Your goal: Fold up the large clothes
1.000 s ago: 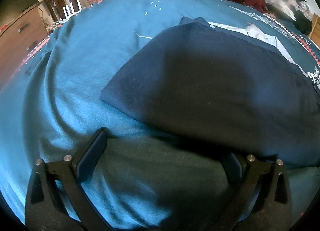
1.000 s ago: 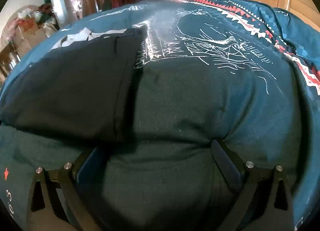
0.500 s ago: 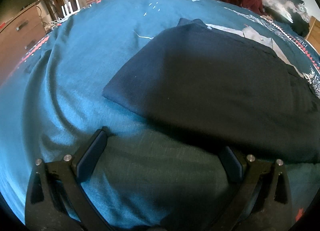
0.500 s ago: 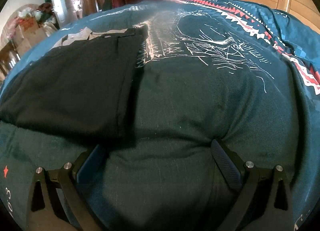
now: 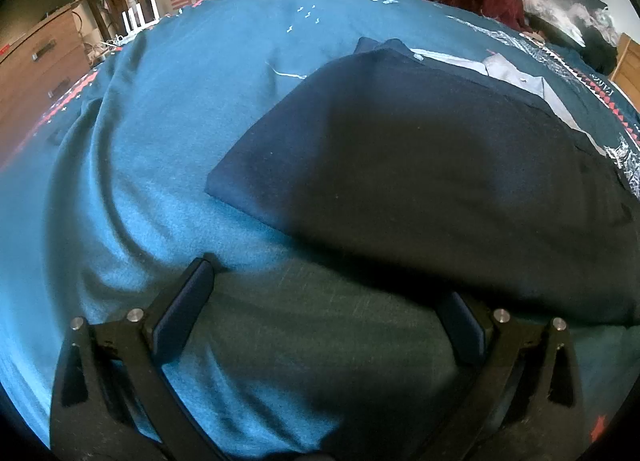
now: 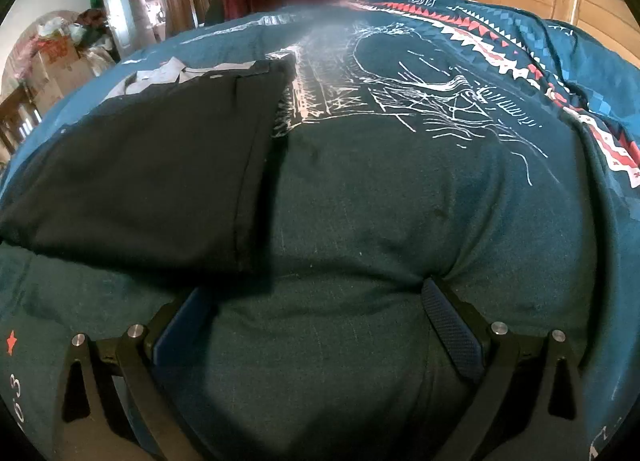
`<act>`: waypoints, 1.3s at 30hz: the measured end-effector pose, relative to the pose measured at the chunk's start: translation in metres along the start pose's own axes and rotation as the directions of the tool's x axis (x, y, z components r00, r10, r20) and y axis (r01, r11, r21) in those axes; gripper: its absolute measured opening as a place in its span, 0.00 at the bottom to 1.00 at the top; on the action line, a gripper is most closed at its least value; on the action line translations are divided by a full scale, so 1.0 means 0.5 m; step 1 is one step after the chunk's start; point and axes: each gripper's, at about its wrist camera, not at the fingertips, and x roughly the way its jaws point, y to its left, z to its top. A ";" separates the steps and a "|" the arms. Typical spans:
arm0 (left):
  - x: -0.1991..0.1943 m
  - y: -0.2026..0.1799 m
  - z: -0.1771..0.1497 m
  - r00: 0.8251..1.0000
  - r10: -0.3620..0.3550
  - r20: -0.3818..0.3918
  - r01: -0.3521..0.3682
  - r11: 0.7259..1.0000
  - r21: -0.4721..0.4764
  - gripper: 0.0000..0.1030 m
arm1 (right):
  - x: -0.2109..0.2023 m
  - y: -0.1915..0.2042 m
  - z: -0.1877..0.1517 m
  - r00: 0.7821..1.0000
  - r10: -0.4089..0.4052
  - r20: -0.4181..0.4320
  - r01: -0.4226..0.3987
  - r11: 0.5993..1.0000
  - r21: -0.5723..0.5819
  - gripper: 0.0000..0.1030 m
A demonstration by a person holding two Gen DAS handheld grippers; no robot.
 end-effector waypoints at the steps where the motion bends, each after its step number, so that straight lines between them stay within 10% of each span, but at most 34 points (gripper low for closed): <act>1: 0.002 -0.002 0.002 1.000 0.004 -0.005 -0.004 1.000 0.004 1.00 | 0.000 0.001 0.001 1.000 0.000 -0.002 0.000 1.000 0.000 1.00; 10: 0.001 0.001 0.008 0.999 -0.010 -0.031 0.010 1.000 0.000 1.00 | 0.000 -0.004 0.000 1.000 0.011 0.002 -0.011 1.000 0.010 1.00; 14: -0.029 0.029 0.012 0.990 -0.136 -0.046 0.133 0.989 -0.061 0.99 | 0.002 0.002 0.002 1.000 -0.004 -0.002 0.004 1.000 0.000 1.00; 26: -0.057 0.117 0.016 0.807 -0.589 0.033 0.544 0.722 -0.427 0.98 | -0.003 0.002 0.002 1.000 -0.002 -0.001 0.002 1.000 0.004 1.00; 34: 0.006 0.091 0.063 0.860 -0.509 0.043 0.470 0.754 -0.459 0.93 | -0.006 0.003 0.006 1.000 -0.008 -0.004 0.008 1.000 0.001 1.00; 37: 0.021 0.086 0.068 0.873 -0.486 0.052 0.453 0.765 -0.458 0.65 | -0.016 0.011 0.010 0.999 -0.021 -0.024 0.021 1.000 -0.011 1.00; 39: 0.023 0.084 0.068 0.869 -0.491 0.065 0.462 0.758 -0.460 0.09 | -0.042 0.024 0.027 0.997 -0.005 -0.072 0.002 0.999 -0.038 0.89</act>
